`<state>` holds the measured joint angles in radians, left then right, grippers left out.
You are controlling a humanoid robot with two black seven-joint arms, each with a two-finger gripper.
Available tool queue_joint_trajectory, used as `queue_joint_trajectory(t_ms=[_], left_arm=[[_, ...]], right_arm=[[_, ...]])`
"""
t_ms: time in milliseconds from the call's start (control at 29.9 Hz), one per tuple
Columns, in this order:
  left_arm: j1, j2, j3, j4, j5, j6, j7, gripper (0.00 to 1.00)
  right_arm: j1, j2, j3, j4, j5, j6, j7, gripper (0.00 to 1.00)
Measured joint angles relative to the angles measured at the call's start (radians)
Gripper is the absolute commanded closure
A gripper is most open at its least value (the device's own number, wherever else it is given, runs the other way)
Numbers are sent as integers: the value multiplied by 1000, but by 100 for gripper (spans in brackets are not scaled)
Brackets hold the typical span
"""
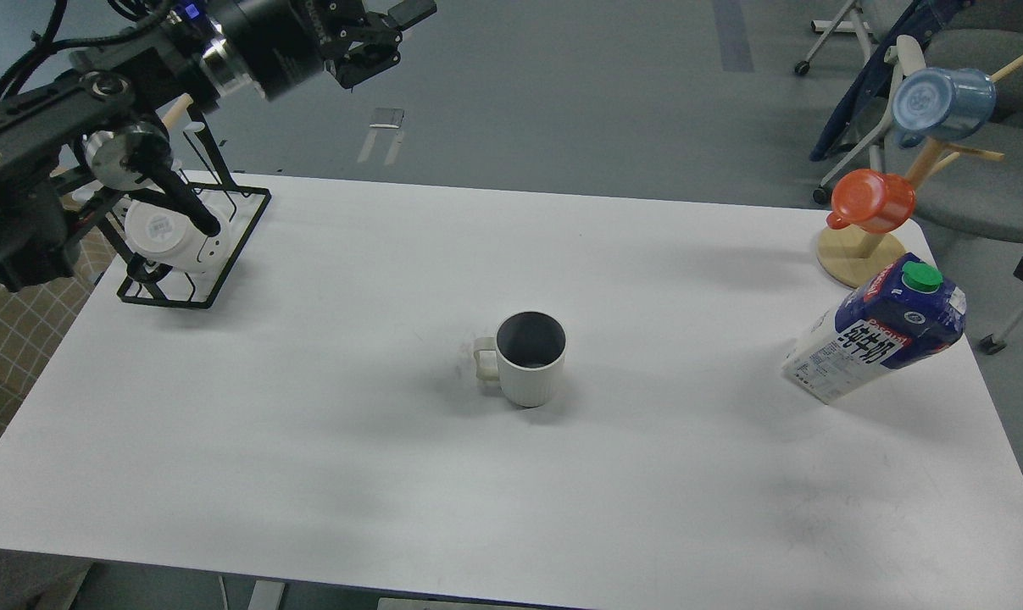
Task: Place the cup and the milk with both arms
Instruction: 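Reach the right gripper to the milk carton and grasp it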
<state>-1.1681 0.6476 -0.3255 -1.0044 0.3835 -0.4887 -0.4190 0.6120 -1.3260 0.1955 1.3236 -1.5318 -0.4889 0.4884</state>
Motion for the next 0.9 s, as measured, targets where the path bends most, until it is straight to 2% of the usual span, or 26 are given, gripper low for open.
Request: queue_joint_trajectory(t_ms=[201, 770, 904], left_arm=[[1, -3, 0, 0, 0, 0, 11, 4], [5, -9, -1, 0, 0, 0, 11, 4], [7, -9, -1, 0, 0, 0, 11, 4]], right_arm=[[-9, 13, -32, -1, -36, 0, 0, 0], [-20, 170, -49, -67, -78, 0, 0, 0], [-12, 198, -45, -88, -79, 0, 0, 4]])
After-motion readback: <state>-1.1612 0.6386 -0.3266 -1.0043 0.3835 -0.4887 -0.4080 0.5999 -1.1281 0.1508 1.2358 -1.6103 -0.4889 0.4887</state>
